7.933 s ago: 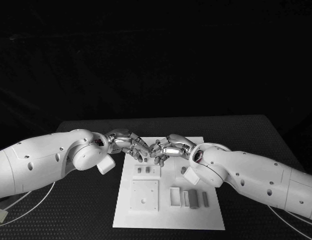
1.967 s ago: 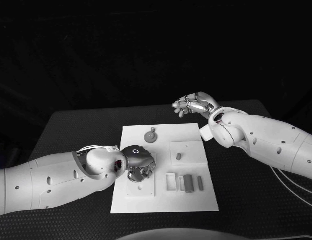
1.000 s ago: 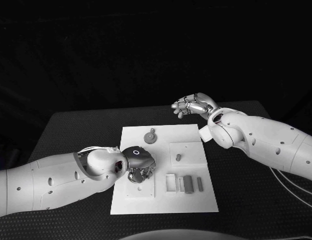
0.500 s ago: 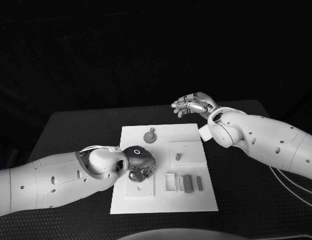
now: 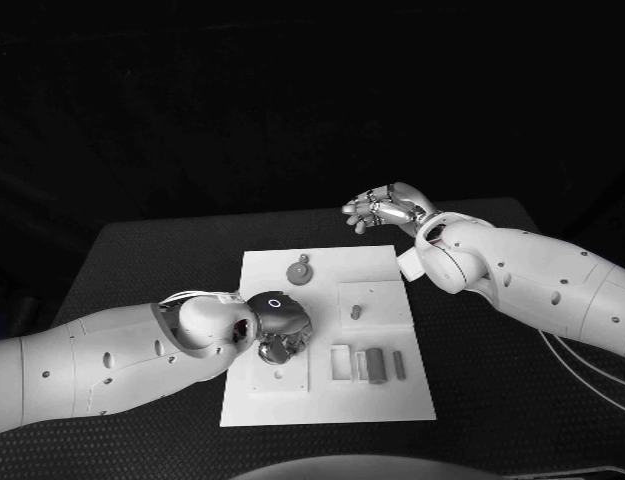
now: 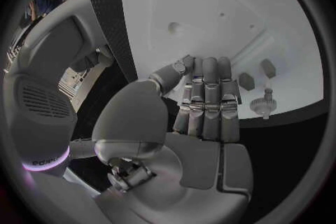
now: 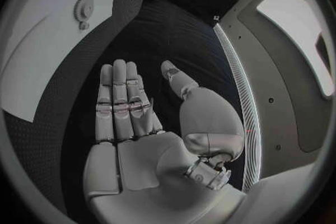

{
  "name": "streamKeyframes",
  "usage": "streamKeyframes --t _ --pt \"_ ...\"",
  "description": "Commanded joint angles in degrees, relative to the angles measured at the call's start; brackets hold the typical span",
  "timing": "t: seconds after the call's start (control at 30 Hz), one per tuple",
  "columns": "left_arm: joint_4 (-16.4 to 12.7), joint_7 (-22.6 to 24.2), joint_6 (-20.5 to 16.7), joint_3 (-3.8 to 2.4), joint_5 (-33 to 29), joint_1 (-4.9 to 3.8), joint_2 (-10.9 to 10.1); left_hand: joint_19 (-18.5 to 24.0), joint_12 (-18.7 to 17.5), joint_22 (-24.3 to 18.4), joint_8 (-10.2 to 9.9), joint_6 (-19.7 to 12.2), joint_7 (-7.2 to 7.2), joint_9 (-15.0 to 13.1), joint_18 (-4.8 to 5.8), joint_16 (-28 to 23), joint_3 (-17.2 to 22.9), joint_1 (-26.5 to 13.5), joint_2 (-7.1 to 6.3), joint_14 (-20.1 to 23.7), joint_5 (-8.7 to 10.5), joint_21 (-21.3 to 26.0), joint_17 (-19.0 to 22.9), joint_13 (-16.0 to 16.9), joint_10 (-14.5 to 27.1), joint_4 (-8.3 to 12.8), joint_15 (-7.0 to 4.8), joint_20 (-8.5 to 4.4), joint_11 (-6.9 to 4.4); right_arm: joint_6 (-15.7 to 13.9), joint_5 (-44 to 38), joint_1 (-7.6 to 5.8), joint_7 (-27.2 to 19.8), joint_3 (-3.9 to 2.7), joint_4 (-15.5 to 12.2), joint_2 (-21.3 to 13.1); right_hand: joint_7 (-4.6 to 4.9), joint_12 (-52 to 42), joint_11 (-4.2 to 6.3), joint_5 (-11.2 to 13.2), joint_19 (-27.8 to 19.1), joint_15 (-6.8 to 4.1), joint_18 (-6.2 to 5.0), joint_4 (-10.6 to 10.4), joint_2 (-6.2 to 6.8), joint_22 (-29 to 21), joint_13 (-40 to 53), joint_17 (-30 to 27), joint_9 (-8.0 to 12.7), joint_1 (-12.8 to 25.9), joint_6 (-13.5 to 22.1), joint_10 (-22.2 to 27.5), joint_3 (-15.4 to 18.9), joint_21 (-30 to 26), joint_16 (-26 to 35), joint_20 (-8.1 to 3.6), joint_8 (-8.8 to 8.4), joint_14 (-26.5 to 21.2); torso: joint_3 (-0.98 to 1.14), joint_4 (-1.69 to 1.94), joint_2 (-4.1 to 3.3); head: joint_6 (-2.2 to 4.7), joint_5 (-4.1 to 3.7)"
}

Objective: Assemble the parts on the task board

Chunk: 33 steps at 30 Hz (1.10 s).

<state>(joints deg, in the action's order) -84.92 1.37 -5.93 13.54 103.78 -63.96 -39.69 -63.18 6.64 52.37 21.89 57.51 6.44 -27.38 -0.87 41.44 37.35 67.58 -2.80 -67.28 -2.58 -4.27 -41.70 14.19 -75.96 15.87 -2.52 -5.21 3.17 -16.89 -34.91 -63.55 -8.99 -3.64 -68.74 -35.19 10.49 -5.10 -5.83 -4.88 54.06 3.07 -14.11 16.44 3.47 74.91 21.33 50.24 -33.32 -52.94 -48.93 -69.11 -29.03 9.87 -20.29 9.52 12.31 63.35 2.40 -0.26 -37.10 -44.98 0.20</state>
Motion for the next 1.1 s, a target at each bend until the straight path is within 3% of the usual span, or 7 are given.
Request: streamKeyframes --t 0.03,0.2,0.27,0.37,0.53,0.73,1.1 --pt "-0.1 0.4 0.9 0.06 -0.1 0.14 0.1 -0.1 -0.4 0.0 0.1 0.3 0.17 -0.1 0.87 -0.2 -0.2 0.1 0.47 0.0 -0.22 0.3 -0.1 0.1 0.1 -0.4 0.34 0.18 0.28 1.0 0.0 -0.01 -0.5 -0.03 -0.1 0.0 0.02 -0.1 0.05 -0.3 0.3 -0.08 -0.89 0.1 -0.26 1.1 -0.1 -0.1 0.1 0.3 -0.5 -0.2 0.2 -0.2 0.2 -0.01 0.3 0.0 0.0 0.01 0.0 -0.05 0.0" --pt "0.0 0.5 -0.3 0.06 -1.2 0.14 -0.1 0.1 -0.6 -0.1 -0.1 0.0 0.32 -0.1 0.87 -0.3 -0.4 0.1 -0.51 0.2 -0.24 0.4 -0.2 0.2 0.4 0.0 0.42 0.25 0.38 0.9 0.0 -0.01 -0.4 -0.03 -0.1 0.0 0.03 -0.1 0.04 -0.3 0.3 -0.07 -0.89 0.1 -0.21 1.1 -0.1 -0.1 0.1 0.3 -0.5 -0.2 0.2 -0.3 0.2 -0.01 0.29 0.0 0.01 0.03 0.01 0.0 -0.01" --pt "0.0 0.3 -0.9 0.05 -1.4 0.14 -0.1 0.3 -0.9 -0.1 -0.7 -0.9 0.64 0.2 0.87 -0.4 -0.7 0.0 -1.81 0.5 -0.25 0.4 -0.2 0.2 0.8 0.2 0.55 0.39 0.56 0.9 0.1 -0.01 -0.5 -0.03 -0.1 -0.1 0.05 -0.1 0.03 -0.3 0.3 -0.05 -0.89 0.1 -0.16 1.1 -0.1 -0.1 0.1 0.4 -0.5 -0.2 0.2 -0.3 0.3 0.0 0.26 0.0 0.0 0.01 0.01 0.0 0.0" --pt "0.1 0.2 -1.9 0.05 -1.5 0.14 -0.2 0.4 -1.4 -0.1 -3.2 -5.2 2.44 1.3 0.87 -0.5 -1.3 -0.3 -4.45 0.7 -0.31 0.3 -0.4 0.3 1.2 0.2 0.75 0.41 0.85 0.9 0.3 -0.01 -0.5 -0.03 0.0 -0.1 0.11 0.0 -0.03 -0.3 0.1 0.04 -0.88 0.1 -0.06 1.1 -0.2 -0.1 0.2 0.5 -0.3 0.0 0.3 -0.4 0.4 0.04 0.17 -0.2 -0.01 0.03 0.0 0.04 0.01" --pt "0.1 -0.3 -2.4 0.05 -1.5 0.14 -0.3 0.4 -1.9 -0.1 -4.7 -8.2 2.1 1.9 0.87 -0.5 -2.2 -0.6 -6.46 0.9 -0.29 0.2 -0.7 0.5 1.8 0.1 0.9 0.34 1.08 1.0 0.4 -0.01 -0.5 -0.03 0.0 -0.1 0.2 0.1 -0.13 -0.4 -0.6 0.29 -0.82 0.1 -0.01 1.0 -0.4 -0.3 0.4 0.5 -0.1 0.2 0.3 -0.9 0.8 0.24 0.06 -0.8 -0.02 0.01 0.01 0.04 -0.03" --pt "0.1 -1.2 -3.0 0.04 -1.3 0.15 -0.4 0.4 -2.2 0.0 -5.7 -10.5 1.92 2.3 0.87 -0.5 -3.0 -0.5 -7.51 1.0 -0.3 0.2 -1.0 0.9 2.1 0.0 1.0 0.33 1.2 1.1 0.5 -0.01 -0.5 -0.03 0.1 -0.1 0.23 0.1 -0.15 -0.4 -0.8 0.38 -0.81 0.1 0.01 1.0 -0.5 -0.3 0.5 0.5 -0.1 0.2 0.2 -1.1 0.9 0.31 0.03 -1.0 -0.04 0.02 0.0 0.07 -0.06" --pt "-0.8 -0.6 -6.0 -0.05 -2.5 0.24 -2.3 0.2 -2.4 0.0 -5.7 -11.3 1.8 2.2 0.87 -0.5 -4.0 -0.9 -8.54 0.9 -0.3 0.2 -1.3 1.3 2.3 -0.3 0.96 0.26 1.22 2.2 -1.7 -0.01 0.3 -0.03 0.9 -0.4 0.23 0.1 -0.16 -0.4 -1.0 0.46 -0.84 0.2 -0.12 1.0 -0.6 -0.3 0.6 0.2 -0.1 0.2 0.1 -1.3 1.1 0.38 0.03 -1.2 -0.02 0.01 0.02 0.36 -0.21"
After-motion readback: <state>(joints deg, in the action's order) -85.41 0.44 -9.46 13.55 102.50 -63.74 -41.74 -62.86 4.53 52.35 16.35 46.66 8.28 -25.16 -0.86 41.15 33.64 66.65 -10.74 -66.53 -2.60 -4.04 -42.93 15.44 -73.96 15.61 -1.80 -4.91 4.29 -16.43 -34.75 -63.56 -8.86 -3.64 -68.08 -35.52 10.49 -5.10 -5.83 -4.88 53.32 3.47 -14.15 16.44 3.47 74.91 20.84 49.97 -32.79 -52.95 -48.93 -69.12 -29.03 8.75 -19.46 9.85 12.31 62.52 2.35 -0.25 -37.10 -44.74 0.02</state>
